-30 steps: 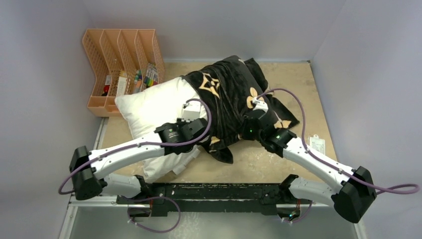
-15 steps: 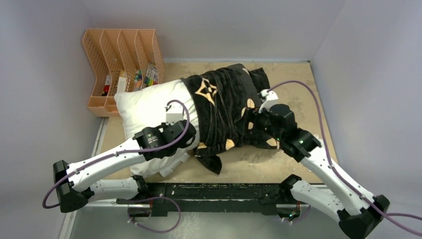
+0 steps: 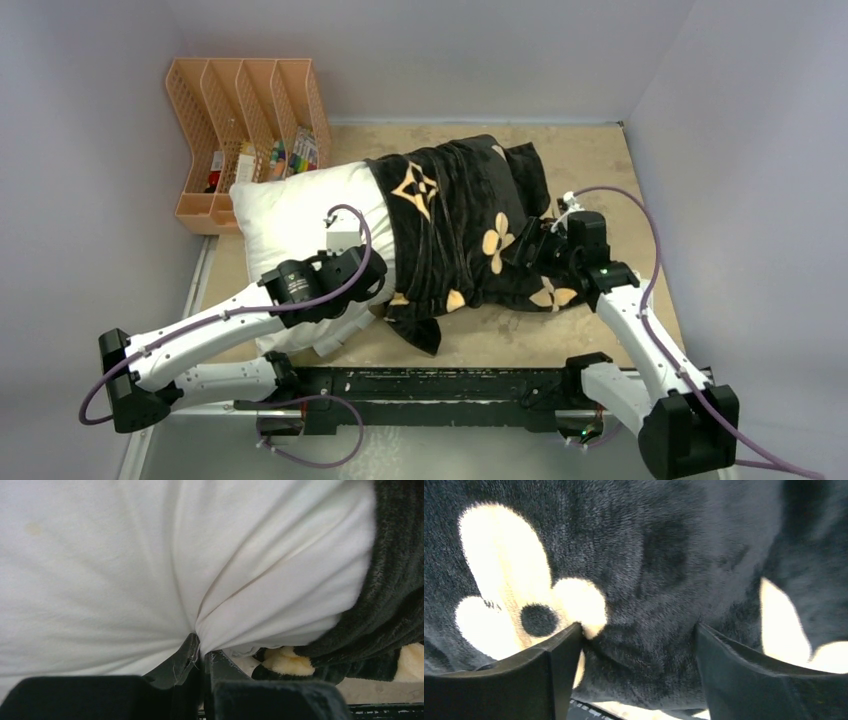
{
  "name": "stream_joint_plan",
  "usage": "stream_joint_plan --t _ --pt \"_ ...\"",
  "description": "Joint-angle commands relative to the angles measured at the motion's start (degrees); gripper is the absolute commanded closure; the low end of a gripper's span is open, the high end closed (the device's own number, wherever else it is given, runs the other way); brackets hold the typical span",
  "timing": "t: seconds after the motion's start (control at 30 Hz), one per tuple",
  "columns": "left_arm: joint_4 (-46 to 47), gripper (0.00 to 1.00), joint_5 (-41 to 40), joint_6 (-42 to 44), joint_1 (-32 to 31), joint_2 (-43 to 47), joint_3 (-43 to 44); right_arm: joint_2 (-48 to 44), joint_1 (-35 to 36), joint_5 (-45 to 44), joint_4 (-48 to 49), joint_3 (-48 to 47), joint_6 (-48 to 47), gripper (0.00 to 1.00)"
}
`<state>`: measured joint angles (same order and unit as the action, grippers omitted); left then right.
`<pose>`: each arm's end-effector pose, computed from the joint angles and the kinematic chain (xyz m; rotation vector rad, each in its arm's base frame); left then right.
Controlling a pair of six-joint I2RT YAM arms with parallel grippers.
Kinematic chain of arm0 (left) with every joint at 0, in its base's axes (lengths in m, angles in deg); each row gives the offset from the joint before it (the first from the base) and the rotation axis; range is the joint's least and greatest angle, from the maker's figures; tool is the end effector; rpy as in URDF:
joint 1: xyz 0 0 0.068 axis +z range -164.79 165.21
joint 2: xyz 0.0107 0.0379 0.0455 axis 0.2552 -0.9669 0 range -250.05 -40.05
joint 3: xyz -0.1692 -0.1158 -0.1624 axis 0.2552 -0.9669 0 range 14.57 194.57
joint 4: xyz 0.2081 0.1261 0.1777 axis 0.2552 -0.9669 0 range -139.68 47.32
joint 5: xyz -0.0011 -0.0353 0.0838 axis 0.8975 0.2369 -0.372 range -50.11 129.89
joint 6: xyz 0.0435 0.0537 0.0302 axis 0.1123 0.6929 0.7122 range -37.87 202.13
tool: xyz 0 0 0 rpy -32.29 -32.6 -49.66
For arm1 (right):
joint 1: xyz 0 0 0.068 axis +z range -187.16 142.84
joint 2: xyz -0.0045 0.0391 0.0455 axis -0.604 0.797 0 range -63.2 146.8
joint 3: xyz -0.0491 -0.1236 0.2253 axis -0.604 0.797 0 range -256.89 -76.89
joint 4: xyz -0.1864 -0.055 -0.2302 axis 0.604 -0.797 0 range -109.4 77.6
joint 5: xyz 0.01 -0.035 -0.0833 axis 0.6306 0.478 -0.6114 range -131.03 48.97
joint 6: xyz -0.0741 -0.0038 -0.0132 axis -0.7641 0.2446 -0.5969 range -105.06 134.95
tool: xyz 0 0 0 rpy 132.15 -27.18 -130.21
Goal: Remove the pillowcase from the pillow
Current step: Remove the pillow from the pillowcase.
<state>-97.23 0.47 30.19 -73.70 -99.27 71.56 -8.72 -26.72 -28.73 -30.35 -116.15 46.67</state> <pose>0.1625 -0.1911 0.2761 -0.1038 2.2729 -0.0957 0.2731 0.0639 0.2270 0.2809 2.1903 0.6505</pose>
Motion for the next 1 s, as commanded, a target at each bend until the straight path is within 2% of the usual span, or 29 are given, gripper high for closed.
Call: stream_joint_plan --t 0.0,0.03,0.13,0.17,0.3,0.37,0.47,0.53,0.63,0.67,0.77,0.83,0.87,0.97 --pt "-1.6 1.00 -4.1 -0.7 1.0 -0.5 0.3 2.5 0.3 14.9 10.4 2.5 3.6 0.35" --pt "-1.8 1.00 -4.3 -0.9 1.0 -0.5 0.4 3.3 0.3 10.2 7.3 1.6 2.9 0.52" --pt "-3.7 1.00 -6.5 -2.0 1.0 -0.5 1.1 2.4 -0.7 -8.3 0.2 -1.1 2.1 0.90" --pt "-4.3 1.00 -7.4 -2.4 1.0 -0.2 1.3 1.4 -1.7 -13.7 -0.7 -1.7 1.6 0.96" --pt "-7.7 1.00 -10.0 -4.2 1.3 0.1 2.0 0.3 -6.7 -29.4 -4.1 -6.8 -1.8 0.97" --pt "-10.7 1.00 -8.4 -5.3 3.7 -0.4 2.2 1.4 -8.2 -37.3 -5.8 -9.8 -3.1 0.95" --pt "-11.7 1.00 -5.8 -6.7 6.8 1.9 0.0 2.1 -10.2 -41.7 -5.1 -11.9 -4.7 0.94" --pt "-11.1 1.00 -5.3 -5.9 7.8 4.1 -0.6 2.5 -10.3 -37.0 -3.3 -12.6 -6.3 0.93" --pt "-13.3 1.00 -6.2 -4.3 8.5 4.4 1.3 3.4 -10.3 -22.3 -0.5 -13.8 -8.8 0.86" --pt "-13.5 1.00 -6.0 -3.6 8.6 4.2 1.8 3.9 -10.3 -18.0 -0.8 -14.6 -8.7 0.81" --pt "-10.6 1.00 -3.1 -0.9 8.6 4.7 1.3 4.4 -10.3 -4.2 -0.9 -16.6 -9.1 0.51" --pt "-8.6 1.00 -1.6 0.4 8.5 5.7 0.6 4.8 -10.3 2.8 1.4 -17.8 -9.4 0.38" --pt "-7.7 1.00 -1.1 0.8 8.6 6.1 0.3 5.4 -10.3 9.2 3.1 -17.9 -9.0 0.32" --pt "-6.0 1.00 0.1 2.0 8.6 7.1 0.1 9.6 -9.4 21.8 7.9 -18.2 -5.3 0.26"
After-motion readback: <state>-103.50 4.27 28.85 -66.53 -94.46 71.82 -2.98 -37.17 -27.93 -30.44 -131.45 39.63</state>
